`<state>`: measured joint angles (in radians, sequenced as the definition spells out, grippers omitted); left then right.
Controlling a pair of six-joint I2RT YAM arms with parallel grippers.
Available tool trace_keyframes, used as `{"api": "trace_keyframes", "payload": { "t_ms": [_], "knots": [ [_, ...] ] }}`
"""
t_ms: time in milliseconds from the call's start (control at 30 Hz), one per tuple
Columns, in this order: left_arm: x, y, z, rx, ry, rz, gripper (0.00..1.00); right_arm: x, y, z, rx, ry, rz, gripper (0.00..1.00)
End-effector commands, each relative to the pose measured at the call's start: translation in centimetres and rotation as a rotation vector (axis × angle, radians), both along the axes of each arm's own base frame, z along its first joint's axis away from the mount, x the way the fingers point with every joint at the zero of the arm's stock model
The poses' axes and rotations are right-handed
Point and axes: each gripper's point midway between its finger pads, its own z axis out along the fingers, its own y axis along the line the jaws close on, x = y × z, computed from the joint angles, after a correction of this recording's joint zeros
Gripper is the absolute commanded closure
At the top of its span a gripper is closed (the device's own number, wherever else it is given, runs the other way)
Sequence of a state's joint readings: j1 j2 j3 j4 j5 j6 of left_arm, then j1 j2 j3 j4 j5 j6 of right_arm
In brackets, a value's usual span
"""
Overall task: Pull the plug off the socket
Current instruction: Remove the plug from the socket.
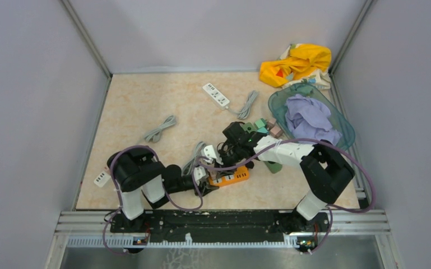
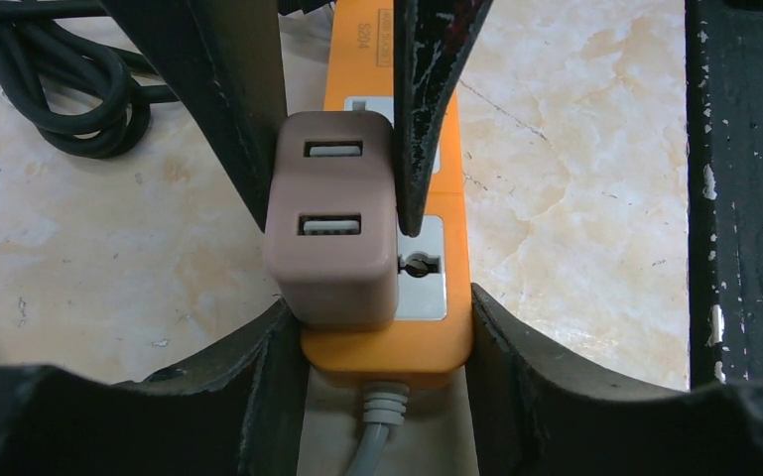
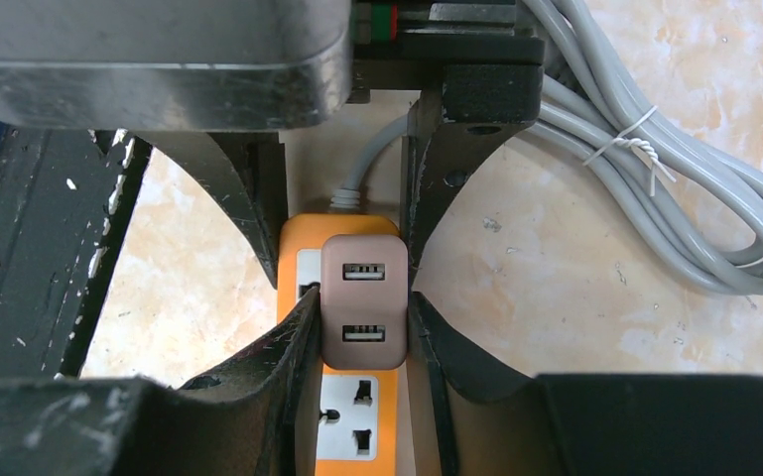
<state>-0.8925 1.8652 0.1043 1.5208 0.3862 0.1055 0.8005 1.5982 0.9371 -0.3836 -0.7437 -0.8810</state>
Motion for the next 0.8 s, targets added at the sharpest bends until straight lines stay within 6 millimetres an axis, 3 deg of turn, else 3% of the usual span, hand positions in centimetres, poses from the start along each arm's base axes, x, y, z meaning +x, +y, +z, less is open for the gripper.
{"api": "trace_keyframes", "payload": {
  "t_ms": [0, 133, 267, 367, 500, 600, 767],
  "knots": [
    [-0.4, -0.2, 1.5, -0.078, -0.024, -0.007, 0.80, -1.1, 0.1, 0.3, 0.014, 0.040, 0.044, 0.99],
    [-0.6, -0.3, 1.2, -0.068, -0.011, -0.019, 0.87, -2.3, 1.2, 1.6, 0.095, 0.103, 0.046, 0.99],
    [-0.6, -0.5, 1.1, -0.067, -0.006, -0.026, 0.90, -0.8, 2.3, 2.4, 0.125, 0.085, -0.050, 1.00],
    [-0.6, -0.4, 1.0, -0.064, 0.001, -0.023, 0.91, 0.9, 1.6, 1.9, 0.106, 0.031, -0.097, 1.00],
    [-0.6, -0.1, 0.9, -0.058, 0.003, -0.013, 0.93, 1.9, -0.9, 1.0, 0.069, -0.041, -0.068, 1.00],
    [-0.6, -0.1, 0.9, -0.057, 0.004, -0.014, 0.93, 0.9, -1.7, 0.9, 0.078, -0.074, 0.007, 1.00],
    [-0.6, -0.4, 1.0, -0.066, 0.008, -0.019, 0.93, -1.7, -0.4, 1.9, 0.139, -0.002, 0.082, 1.00]
  ]
}}
